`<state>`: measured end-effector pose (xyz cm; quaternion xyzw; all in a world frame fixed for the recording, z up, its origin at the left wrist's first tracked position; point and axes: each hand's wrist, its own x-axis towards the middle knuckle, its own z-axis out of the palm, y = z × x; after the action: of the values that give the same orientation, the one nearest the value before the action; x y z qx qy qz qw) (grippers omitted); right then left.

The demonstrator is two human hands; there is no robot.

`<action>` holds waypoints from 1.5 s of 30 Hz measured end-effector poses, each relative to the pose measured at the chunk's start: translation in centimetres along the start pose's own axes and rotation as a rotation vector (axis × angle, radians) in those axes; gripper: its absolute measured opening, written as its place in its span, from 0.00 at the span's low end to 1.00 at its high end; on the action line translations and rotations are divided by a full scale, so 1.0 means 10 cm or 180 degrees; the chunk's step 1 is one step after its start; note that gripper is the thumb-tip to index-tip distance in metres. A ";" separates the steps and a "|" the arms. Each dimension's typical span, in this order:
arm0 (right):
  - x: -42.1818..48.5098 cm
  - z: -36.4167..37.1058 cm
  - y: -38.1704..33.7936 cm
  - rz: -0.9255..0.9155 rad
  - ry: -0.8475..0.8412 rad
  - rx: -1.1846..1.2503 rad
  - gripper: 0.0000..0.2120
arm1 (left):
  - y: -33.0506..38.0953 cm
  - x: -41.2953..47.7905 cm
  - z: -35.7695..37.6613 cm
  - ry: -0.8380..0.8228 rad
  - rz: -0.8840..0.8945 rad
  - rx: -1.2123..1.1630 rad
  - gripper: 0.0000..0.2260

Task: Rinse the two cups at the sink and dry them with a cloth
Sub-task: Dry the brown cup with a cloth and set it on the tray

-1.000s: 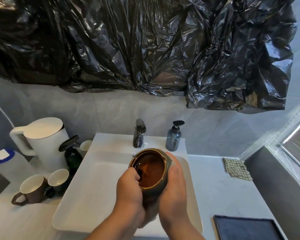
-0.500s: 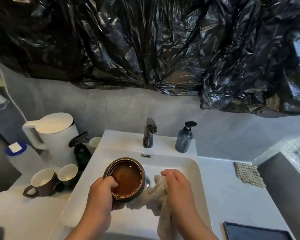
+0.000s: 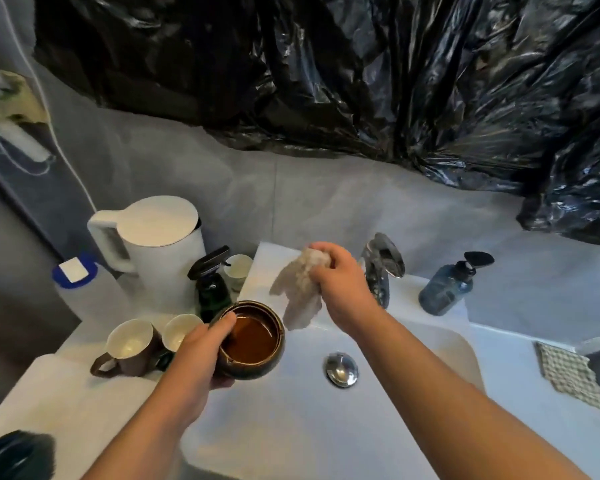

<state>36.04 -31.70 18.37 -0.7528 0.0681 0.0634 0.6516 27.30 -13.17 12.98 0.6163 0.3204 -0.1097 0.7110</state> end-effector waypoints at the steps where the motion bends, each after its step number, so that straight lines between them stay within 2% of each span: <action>1: 0.16 0.06 0.00 -0.0042 0.0076 0.0154 0.20 | 0.02 0.08 -0.01 0.0005 -0.0017 -0.0014 0.17; 5: 0.74 0.25 0.06 -0.0182 0.0413 0.0548 0.20 | 0.09 0.34 -0.01 -0.0011 -0.0151 -0.0149 0.17; 9: 1.08 0.29 0.43 0.0047 0.0513 0.0494 0.16 | 0.16 0.60 0.00 -0.0037 -0.0170 -0.0098 0.13; 10: 1.10 0.29 0.56 0.0096 0.0495 0.0152 0.14 | 0.18 0.66 0.00 -0.0057 -0.0183 -0.0102 0.13; 11: 1.10 0.29 0.69 0.0103 0.0495 -0.0531 0.14 | 0.19 0.72 0.00 -0.0095 -0.0201 -0.0100 0.14; 12: 1.08 0.28 0.82 0.0046 0.0538 -0.1527 0.18 | 0.20 0.78 0.00 -0.0141 -0.0223 -0.0106 0.15; 14: 0.96 0.30 1.02 -0.0520 0.0771 -0.3280 0.25 | 0.24 0.87 0.00 -0.0270 -0.0248 -0.0149 0.17; 16: 0.87 0.34 1.15 -0.0879 0.0419 -0.3806 0.28 | 0.27 0.94 -0.01 -0.0407 -0.0292 -0.0184 0.17; 18: 0.90 0.32 1.29 -0.0777 -0.0088 -0.3962 0.34 | 0.29 0.97 0.00 -0.0486 -0.0330 -0.0207 0.16; 20: 1.01 0.24 1.34 -0.0929 -0.0203 -0.4085 0.30 | 0.28 0.99 0.00 -0.0545 -0.0358 -0.0180 0.17; 22: 1.15 0.19 1.32 -0.1273 0.0002 -0.3962 0.21 | 0.27 1.01 -0.02 -0.0590 -0.0375 -0.0167 0.17; 24: 1.33 0.15 1.29 -0.1328 0.0329 -0.3848 0.16 | 0.26 1.02 -0.03 -0.0645 -0.0389 -0.0133 0.17; 27: 1.52 0.22 1.30 -0.0900 0.0694 -0.3803 0.20 | 0.25 1.03 -0.02 -0.0772 -0.0350 -0.0121 0.18; 30: 1.53 0.39 1.22 -0.0472 0.0835 -0.3723 0.25 | 0.25 1.05 -0.01 -0.0812 -0.0230 -0.0087 0.19; 32: 1.33 0.45 1.15 -0.0494 0.0956 -0.3507 0.26 | 0.24 1.05 0.00 -0.0817 -0.0168 -0.0104 0.20; 34: 0.97 0.47 1.05 -0.0686 0.1156 -0.2850 0.22 | 0.23 1.01 0.01 -0.0829 -0.0154 -0.0226 0.21; 36: 0.51 0.49 0.93 -0.0408 0.0948 -0.1569 0.18 | 0.21 0.95 0.02 -0.0845 -0.0177 -0.0339 0.19; 38: 0.14 0.49 0.79 0.0202 0.0301 -0.0531 0.23 | 0.17 0.87 0.04 -0.0902 -0.0203 -0.0313 0.18; 40: -0.10 0.43 0.76 0.0408 -0.0102 -0.0374 0.26 | 0.11 0.74 0.08 -0.1031 -0.0202 -0.0167 0.18; 43: -0.39 0.26 0.73 0.0575 0.0113 -0.0205 0.14 | 0.02 0.48 0.16 -0.1260 -0.0203 -0.0079 0.18; 45: -0.59 0.11 0.72 0.0670 0.0199 -0.0066 0.10 | -0.04 0.29 0.22 -0.1402 -0.0176 -0.0014 0.18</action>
<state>28.85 -31.47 12.28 -0.7498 0.1664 0.1087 0.6311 30.04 -14.65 11.00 0.5669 0.1743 -0.2604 0.7618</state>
